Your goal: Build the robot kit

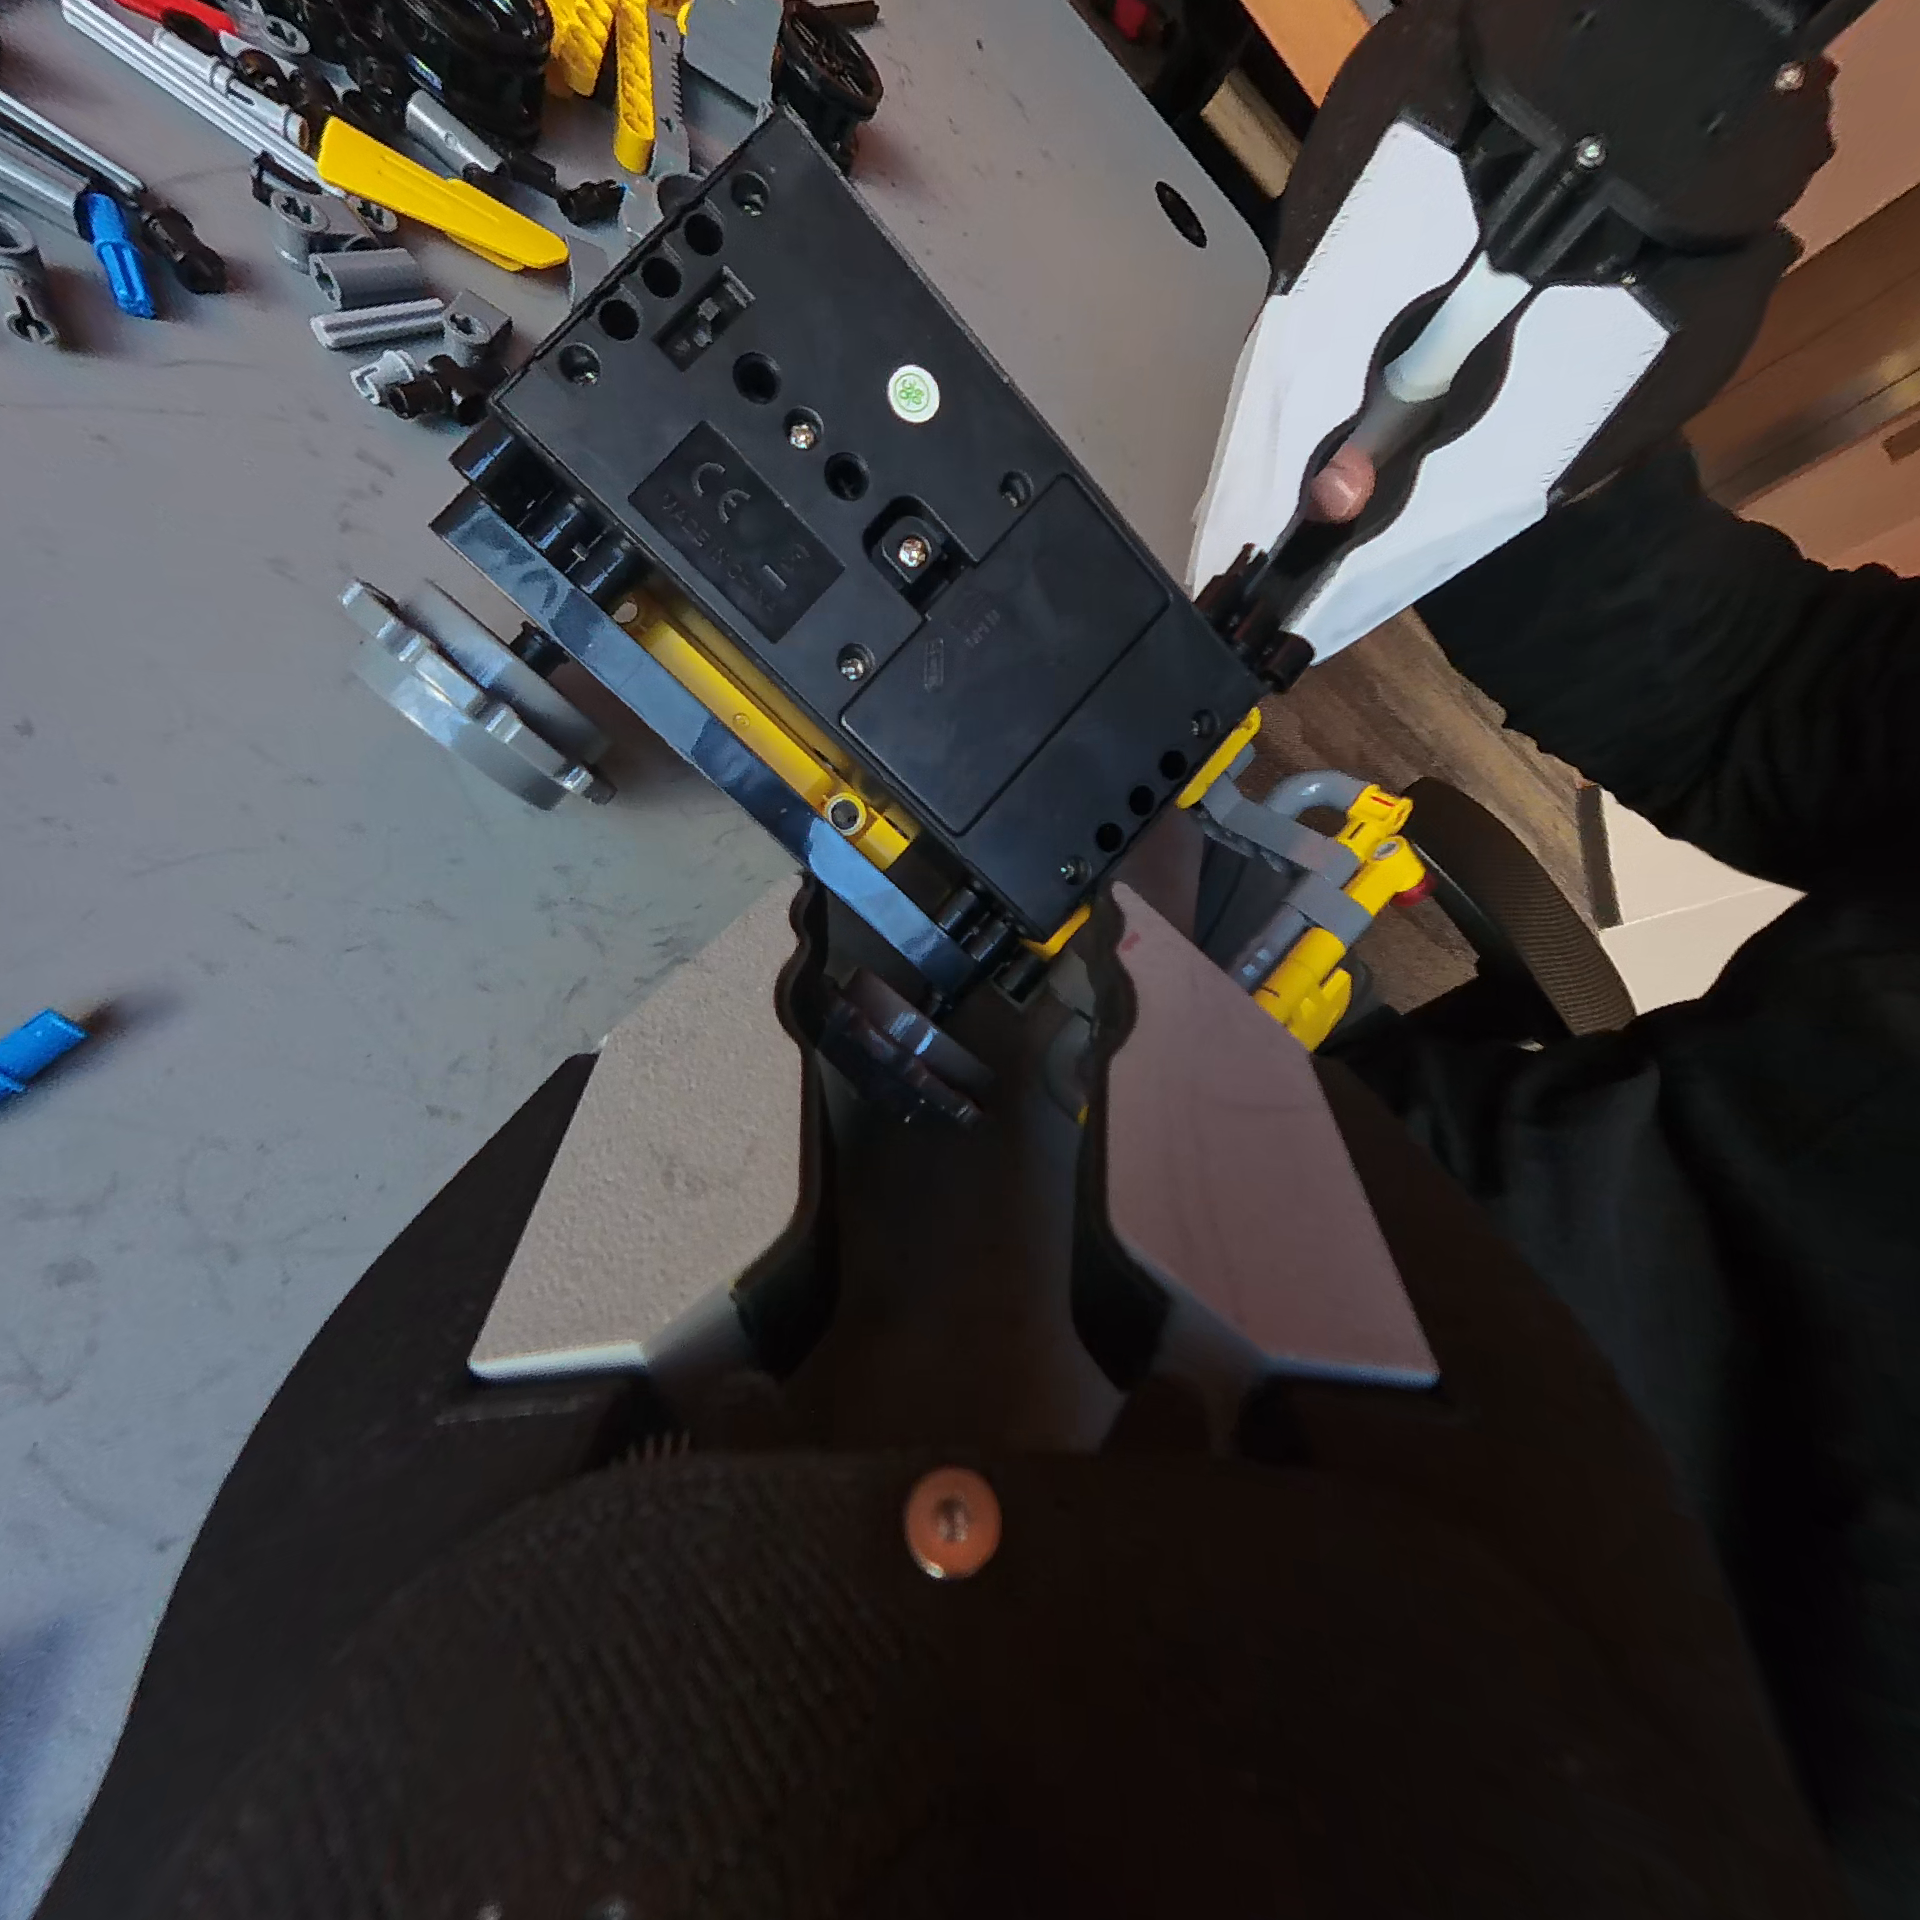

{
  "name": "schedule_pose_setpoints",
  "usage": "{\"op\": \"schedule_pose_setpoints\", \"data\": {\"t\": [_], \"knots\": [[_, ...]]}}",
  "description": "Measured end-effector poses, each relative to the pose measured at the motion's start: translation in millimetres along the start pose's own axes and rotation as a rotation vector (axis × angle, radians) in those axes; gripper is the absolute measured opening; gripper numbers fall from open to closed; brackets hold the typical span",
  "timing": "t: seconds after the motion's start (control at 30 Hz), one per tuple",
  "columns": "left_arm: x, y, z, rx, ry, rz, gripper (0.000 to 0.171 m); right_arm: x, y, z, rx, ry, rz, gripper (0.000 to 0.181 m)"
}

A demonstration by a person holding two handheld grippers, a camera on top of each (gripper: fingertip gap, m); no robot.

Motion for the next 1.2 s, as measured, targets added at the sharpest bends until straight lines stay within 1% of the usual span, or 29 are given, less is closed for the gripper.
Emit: {"op": "schedule_pose_setpoints", "data": {"t": [0.2, 0.37, 0.5, 0.57, 0.63, 0.73, 0.83, 0.93, 1.07, 1.2], "knots": [[-0.8, 0.0, 0.2, -0.001, -0.007, 0.009, 0.048, 1.1, 5.3, 0.3, -0.056, 0.014, 0.008, 0.007], [-0.8, -0.1, 0.6, 0.000, 0.001, 0.007, 0.048, 1.7, 6.8, -0.1, -0.055, 0.016, -0.008, 0.007], [3.8, -1.0, 0.2, 0.009, 0.050, -0.021, 0.047, -3.4, 3.4, -2.5, -0.065, -0.031, 0.025, 0.007], [4.0, -1.1, 0.3, 0.010, 0.050, -0.016, 0.047, -5.0, 2.0, -3.4, -0.074, -0.048, 0.039, 0.007], [3.1, -1.1, 0.4, 0.007, 0.041, -0.005, 0.047, -4.4, 1.8, -3.6, -0.061, -0.042, 0.046, 0.007], [5.0, -1.9, 1.3, 0.013, 0.069, -0.023, 0.047, -1.1, -2.2, -5.0, -0.021, -0.007, 0.048, 0.007], [6.0, -1.8, 1.4, 0.016, 0.092, -0.045, 0.047, -1.7, -10.5, -9.6, -0.011, -0.006, 0.068, 0.007], [5.3, -1.5, 1.5, 0.016, 0.085, -0.040, 0.048, 0.3, -16.5, -10.7, 0.045, 0.017, 0.041, 0.007], [4.0, -1.0, 0.8, 0.016, 0.060, -0.024, 0.048, -3.2, -12.3, -8.0, 0.043, -0.041, 0.106, 0.007], [1.9, -0.4, 0.9, 0.015, 0.037, -0.005, 0.048, -2.5, -11.8, -4.8, 0.060, -0.054, 0.089, 0.008]]}}
Point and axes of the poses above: each gripper's, where its closed fingertips meet, z back along the fingers, y out of its top, x = y × z across the jaws, the point moved 10 cm from there along z, back along the fingers, and after that the axes turned 14 degrees about y, right-handed, at the moved point
